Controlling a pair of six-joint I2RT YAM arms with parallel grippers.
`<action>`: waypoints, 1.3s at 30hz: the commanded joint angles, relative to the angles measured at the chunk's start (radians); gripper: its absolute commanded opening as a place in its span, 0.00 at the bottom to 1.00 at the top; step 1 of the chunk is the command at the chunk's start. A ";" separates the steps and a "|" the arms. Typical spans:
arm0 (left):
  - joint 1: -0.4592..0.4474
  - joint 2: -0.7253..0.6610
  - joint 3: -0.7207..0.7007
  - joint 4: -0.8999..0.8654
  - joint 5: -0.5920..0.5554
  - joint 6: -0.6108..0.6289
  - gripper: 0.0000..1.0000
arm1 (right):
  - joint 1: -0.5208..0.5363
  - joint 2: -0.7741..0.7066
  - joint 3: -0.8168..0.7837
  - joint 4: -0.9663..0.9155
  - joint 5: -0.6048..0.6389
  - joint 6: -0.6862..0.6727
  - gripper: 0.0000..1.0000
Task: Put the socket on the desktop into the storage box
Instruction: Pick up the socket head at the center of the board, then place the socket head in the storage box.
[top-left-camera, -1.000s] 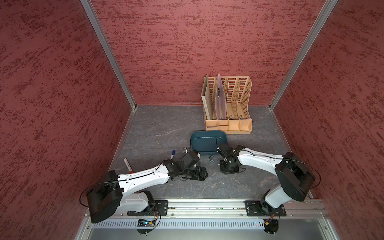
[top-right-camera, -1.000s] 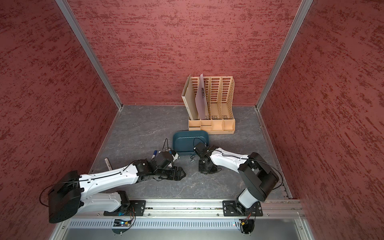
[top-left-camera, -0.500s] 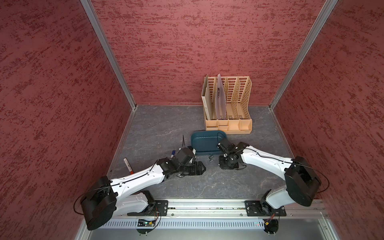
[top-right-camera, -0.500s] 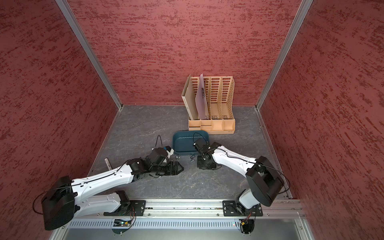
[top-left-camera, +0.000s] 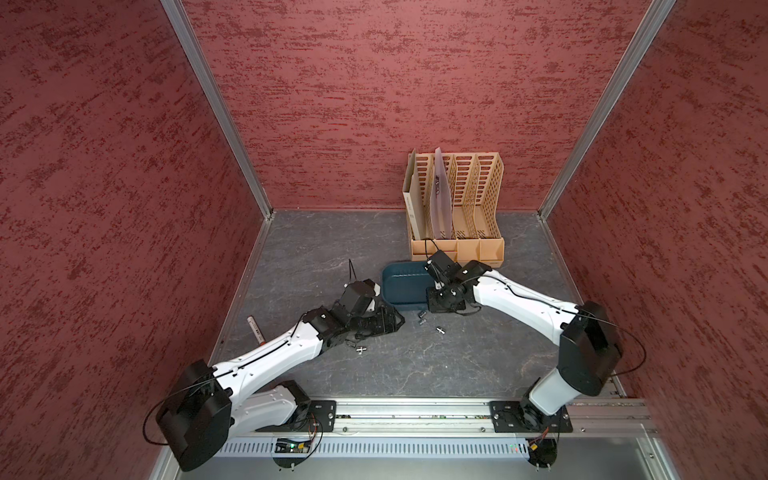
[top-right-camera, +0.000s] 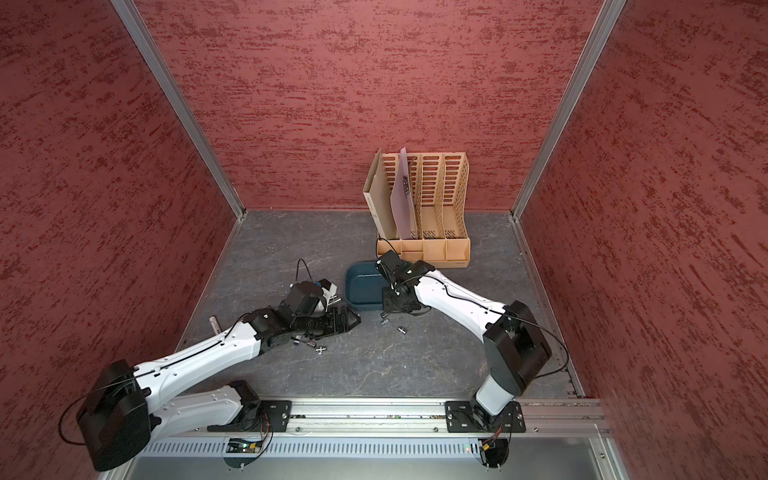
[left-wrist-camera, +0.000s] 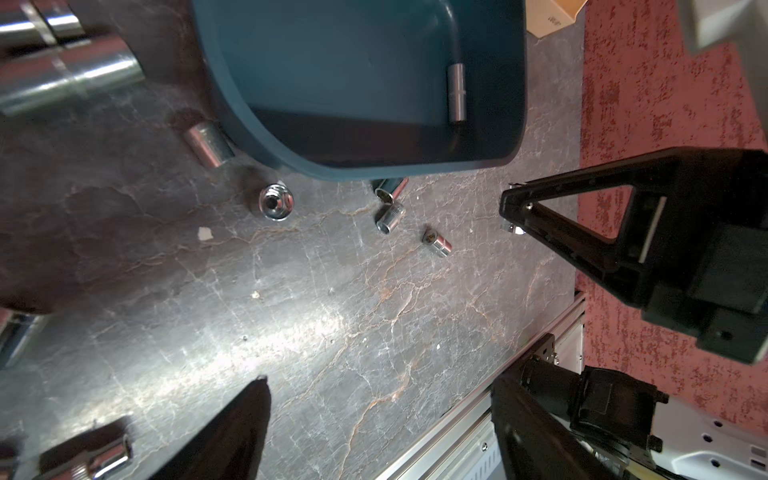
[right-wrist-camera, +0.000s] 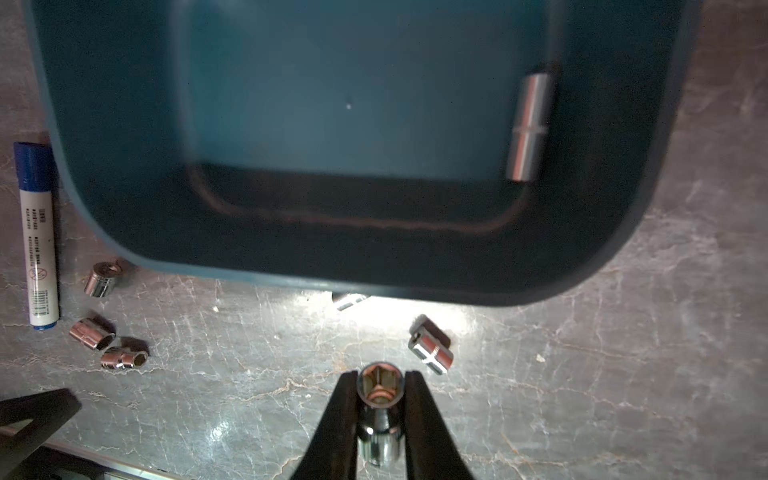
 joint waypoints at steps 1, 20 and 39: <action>0.026 0.001 0.046 -0.025 0.013 0.001 0.86 | -0.030 0.034 0.065 -0.028 0.024 -0.047 0.16; 0.092 0.045 0.073 -0.030 0.012 0.005 0.85 | -0.150 0.279 0.232 0.011 0.010 -0.101 0.16; 0.102 0.026 0.035 -0.037 0.016 -0.005 0.85 | -0.181 0.398 0.274 0.042 0.006 -0.089 0.19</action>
